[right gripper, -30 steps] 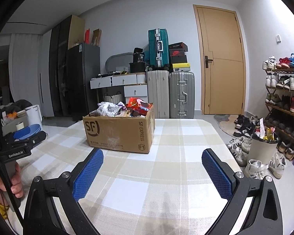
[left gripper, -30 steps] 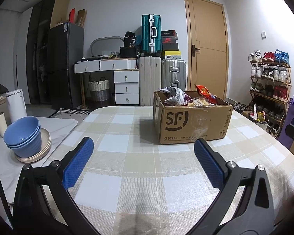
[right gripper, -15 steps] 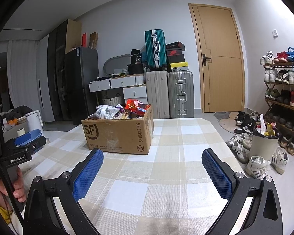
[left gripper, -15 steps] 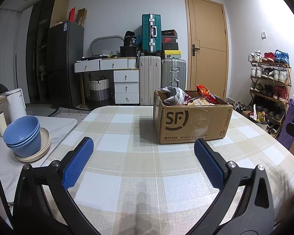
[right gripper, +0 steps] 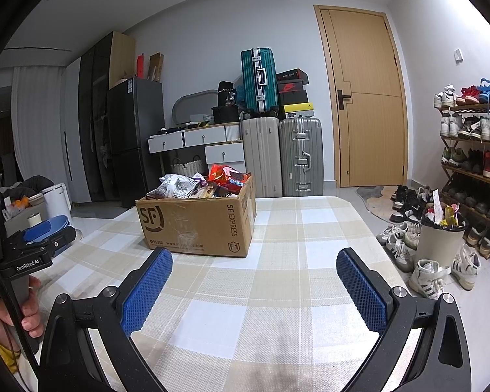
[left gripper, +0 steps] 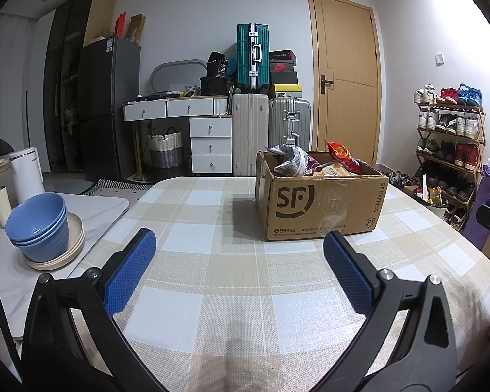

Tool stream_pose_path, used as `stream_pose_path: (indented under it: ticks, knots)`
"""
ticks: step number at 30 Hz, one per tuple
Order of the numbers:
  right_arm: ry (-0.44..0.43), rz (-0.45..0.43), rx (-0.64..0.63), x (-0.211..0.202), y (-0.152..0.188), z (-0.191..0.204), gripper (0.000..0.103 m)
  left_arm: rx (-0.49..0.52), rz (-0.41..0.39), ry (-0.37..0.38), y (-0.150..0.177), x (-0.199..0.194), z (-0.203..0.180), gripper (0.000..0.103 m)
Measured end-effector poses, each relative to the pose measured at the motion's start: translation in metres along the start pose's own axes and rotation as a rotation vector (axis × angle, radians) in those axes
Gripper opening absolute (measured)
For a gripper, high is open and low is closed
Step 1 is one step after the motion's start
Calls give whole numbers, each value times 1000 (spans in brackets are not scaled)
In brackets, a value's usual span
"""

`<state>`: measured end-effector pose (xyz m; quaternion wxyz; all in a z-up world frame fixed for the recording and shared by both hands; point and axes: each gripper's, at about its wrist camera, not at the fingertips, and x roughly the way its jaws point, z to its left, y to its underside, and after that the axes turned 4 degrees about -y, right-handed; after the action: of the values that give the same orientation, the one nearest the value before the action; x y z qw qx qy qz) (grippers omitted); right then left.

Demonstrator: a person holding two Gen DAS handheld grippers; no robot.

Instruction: Organize snacks

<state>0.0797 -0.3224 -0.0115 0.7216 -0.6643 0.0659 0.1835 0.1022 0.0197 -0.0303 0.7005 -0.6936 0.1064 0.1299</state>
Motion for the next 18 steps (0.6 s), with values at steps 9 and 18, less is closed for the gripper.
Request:
stream_pose_path:
  ticks: [9,18]
  knots:
    - [0,-1,0,0,0,0,102,0,7,-5,1,1,0,103]
    - [0,0,-1,0,0,0,102,-40,30,-15,6,10,8,103]
